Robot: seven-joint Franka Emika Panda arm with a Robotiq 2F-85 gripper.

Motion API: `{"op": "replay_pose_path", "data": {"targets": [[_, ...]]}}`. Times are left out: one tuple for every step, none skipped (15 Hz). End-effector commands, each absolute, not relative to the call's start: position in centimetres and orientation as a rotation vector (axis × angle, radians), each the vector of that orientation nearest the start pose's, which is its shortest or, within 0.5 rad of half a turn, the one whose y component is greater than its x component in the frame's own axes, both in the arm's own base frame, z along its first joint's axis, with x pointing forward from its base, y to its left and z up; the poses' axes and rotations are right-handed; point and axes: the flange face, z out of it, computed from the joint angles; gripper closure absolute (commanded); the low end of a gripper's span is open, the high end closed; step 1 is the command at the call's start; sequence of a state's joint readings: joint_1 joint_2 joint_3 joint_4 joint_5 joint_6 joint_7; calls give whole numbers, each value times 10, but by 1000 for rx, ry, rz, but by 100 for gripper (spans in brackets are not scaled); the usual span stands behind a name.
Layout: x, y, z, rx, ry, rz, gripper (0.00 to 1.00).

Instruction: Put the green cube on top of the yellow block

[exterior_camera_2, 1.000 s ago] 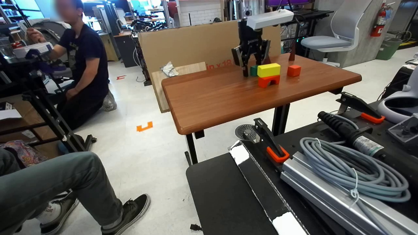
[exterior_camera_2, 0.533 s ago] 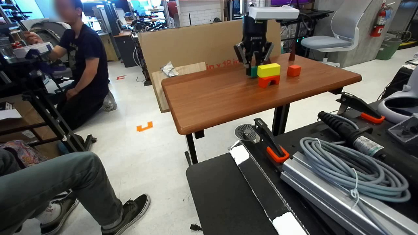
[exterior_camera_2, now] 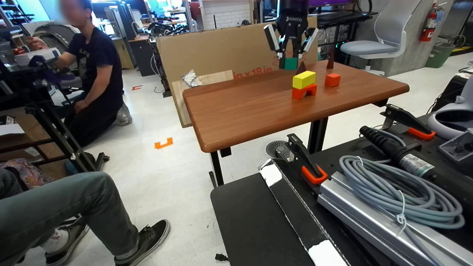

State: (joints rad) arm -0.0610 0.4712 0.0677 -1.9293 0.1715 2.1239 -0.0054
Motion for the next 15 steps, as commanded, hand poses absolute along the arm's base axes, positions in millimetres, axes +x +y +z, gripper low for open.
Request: {"op": "replay_pose_path", "data": {"targets": [[568,15,252,-2955,288,369,92],[564,14,256,-2965,311,352,92],[559,13,260,-2982,336,327,92],[557,11,262,-2998,360,307,92],[554,9,263,-3017,381,286,92],[554,5,262,-3040,397,251,92],[554,1,261,-3066,399,223,92],[557,-3,259,-3097,392,210,92],[559,-7,256,-3128,384,205,92],[560,-10,253,-3153,373,208,92],[561,-12,250,-3172,368,214,92],[560,-11,248,-3186,359,225,92],[559,-10,246,-3202,352,223,92],[557,-9,245,-3213,351,216,92],[555,-8,245,-3222,336,209,92]]}}
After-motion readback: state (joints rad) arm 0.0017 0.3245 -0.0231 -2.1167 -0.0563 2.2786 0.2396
